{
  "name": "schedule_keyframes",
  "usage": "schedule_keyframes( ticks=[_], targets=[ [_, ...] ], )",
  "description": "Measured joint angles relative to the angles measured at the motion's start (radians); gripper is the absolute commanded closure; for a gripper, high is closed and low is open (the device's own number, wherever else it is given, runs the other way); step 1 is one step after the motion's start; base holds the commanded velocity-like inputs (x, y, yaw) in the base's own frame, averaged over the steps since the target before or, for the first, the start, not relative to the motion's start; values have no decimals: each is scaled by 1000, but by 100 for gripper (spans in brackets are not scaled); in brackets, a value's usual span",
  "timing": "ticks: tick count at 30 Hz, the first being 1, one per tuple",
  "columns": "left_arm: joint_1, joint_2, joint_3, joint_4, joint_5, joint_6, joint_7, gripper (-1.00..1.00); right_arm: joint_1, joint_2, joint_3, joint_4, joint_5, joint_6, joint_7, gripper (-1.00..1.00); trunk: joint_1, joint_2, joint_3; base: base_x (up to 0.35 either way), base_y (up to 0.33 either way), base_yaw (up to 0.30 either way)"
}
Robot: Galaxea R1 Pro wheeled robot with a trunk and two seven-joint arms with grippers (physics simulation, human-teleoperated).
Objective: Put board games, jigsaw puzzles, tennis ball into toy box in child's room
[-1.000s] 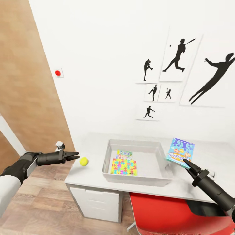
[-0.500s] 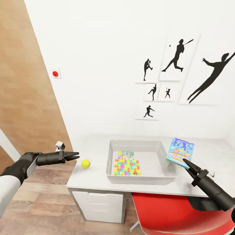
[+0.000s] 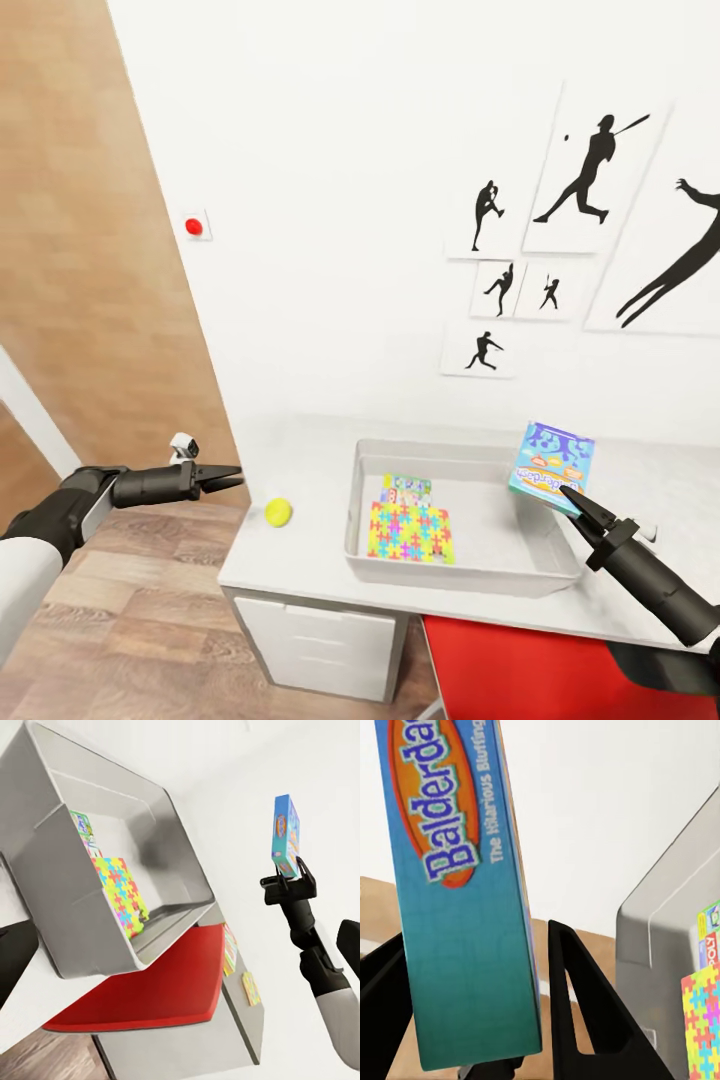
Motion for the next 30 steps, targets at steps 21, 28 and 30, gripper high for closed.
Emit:
schedule_keyframes(
  ticks=[21, 28, 30],
  targets=[
    [0, -1, 0, 0, 0, 0, 1, -100, 0, 0, 26, -4, 1, 2, -6, 100, 0, 0, 0, 1, 0, 4],
    [0, -2, -1, 0, -2, 0, 1, -100, 0, 0, 27, -3, 1, 2, -9, 100, 0, 0, 0, 0, 0, 0],
    [0, -2, -1, 0, -2, 0, 1, -100, 0, 0, 28, -3, 1, 2, -10, 100, 0, 0, 0, 0, 0, 0]
  ],
)
